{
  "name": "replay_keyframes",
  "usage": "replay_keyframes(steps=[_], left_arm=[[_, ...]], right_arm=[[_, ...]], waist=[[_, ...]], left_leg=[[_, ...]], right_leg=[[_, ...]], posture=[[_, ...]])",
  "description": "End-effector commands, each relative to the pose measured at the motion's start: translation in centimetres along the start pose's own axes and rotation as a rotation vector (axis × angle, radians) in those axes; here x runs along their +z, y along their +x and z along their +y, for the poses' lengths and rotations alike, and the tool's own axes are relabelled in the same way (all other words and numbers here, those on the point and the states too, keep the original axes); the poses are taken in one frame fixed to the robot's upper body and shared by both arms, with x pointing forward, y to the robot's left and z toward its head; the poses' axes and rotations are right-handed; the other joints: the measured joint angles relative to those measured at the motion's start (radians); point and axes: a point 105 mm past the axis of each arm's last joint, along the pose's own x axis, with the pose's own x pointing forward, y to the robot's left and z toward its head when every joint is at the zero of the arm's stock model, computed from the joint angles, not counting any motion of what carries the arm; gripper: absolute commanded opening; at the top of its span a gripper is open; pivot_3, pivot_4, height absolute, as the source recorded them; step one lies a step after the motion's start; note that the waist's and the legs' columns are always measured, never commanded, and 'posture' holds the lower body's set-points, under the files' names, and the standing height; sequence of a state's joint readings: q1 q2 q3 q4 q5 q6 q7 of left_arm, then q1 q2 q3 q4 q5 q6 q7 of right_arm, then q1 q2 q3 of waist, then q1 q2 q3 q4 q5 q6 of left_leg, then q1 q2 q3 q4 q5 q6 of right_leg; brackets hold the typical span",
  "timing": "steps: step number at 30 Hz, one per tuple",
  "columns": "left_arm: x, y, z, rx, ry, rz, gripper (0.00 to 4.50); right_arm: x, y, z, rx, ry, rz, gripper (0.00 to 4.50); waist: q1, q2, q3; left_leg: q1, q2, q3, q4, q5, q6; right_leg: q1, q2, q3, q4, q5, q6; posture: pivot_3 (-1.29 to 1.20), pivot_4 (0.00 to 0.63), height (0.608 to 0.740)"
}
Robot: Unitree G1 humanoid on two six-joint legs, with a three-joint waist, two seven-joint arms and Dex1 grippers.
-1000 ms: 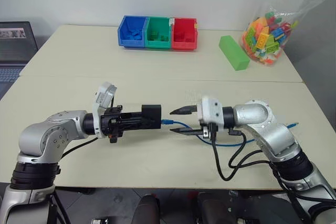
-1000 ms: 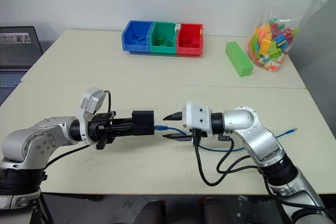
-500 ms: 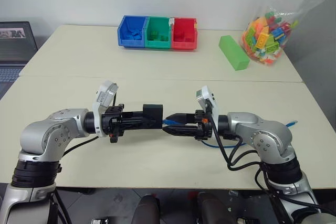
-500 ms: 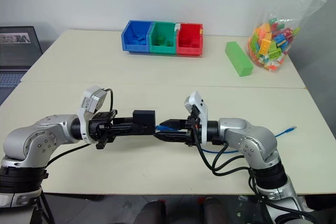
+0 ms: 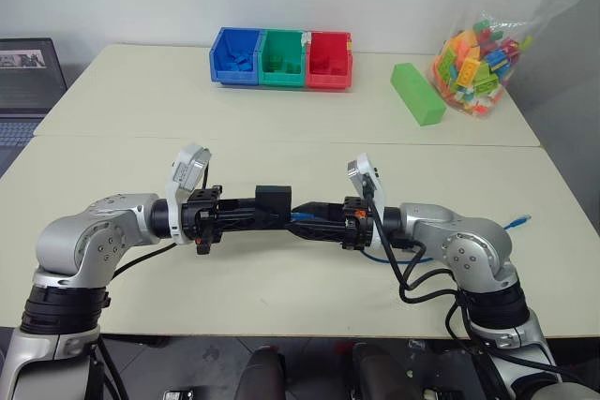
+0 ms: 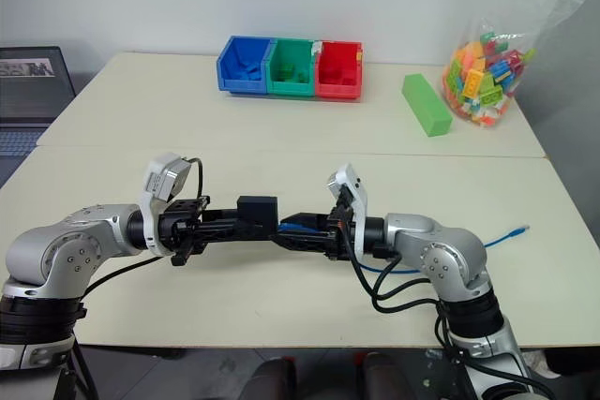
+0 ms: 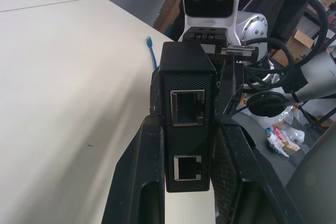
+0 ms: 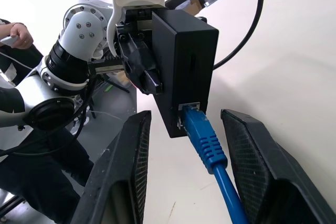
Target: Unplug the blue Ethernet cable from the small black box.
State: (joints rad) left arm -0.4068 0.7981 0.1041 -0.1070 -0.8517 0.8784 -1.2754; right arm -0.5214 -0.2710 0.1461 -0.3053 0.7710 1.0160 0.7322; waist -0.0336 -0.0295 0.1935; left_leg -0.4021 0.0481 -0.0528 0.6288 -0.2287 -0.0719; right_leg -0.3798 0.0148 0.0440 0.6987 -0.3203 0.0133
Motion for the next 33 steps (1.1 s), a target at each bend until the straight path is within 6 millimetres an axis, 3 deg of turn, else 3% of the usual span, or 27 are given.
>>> replay_keyframes(steps=[1,24,27,33], left_arm=[[1.15,-0.1,-0.43,-0.012,0.039,-0.025,0.78],[0.91,0.36,-0.35,-0.016,0.038,-0.03,0.78],[0.88,0.37,-0.38,-0.017,0.038,-0.027,0.78],[0.8,0.32,-0.44,-0.02,0.039,-0.019,0.78]], right_arm=[[0.76,-0.33,0.51,0.039,0.002,-0.037,2.24],[0.92,-0.52,0.39,0.046,-0.005,-0.024,2.24],[1.02,-0.55,0.44,0.052,0.0,-0.029,1.8],[1.25,-0.71,0.67,0.071,0.013,-0.04,0.37]], waist=[[0.0,0.0,0.0],[0.0,0.0,0.0],[0.0,0.0,0.0],[0.0,0.0,0.0]], left_leg=[[0.0,0.0,0.0,0.0,0.0,0.0],[0.0,0.0,0.0,0.0,0.0,0.0],[0.0,0.0,0.0,0.0,0.0,0.0],[0.0,0.0,0.0,0.0,0.0,0.0]], right_leg=[[0.0,0.0,0.0,0.0,0.0,0.0],[0.0,0.0,0.0,0.0,0.0,0.0],[0.0,0.0,0.0,0.0,0.0,0.0],[0.0,0.0,0.0,-0.001,0.0,0.0]], posture=[[0.0,0.15,0.74],[0.0,0.15,0.74],[0.0,0.15,0.74],[0.0,0.15,0.74]])
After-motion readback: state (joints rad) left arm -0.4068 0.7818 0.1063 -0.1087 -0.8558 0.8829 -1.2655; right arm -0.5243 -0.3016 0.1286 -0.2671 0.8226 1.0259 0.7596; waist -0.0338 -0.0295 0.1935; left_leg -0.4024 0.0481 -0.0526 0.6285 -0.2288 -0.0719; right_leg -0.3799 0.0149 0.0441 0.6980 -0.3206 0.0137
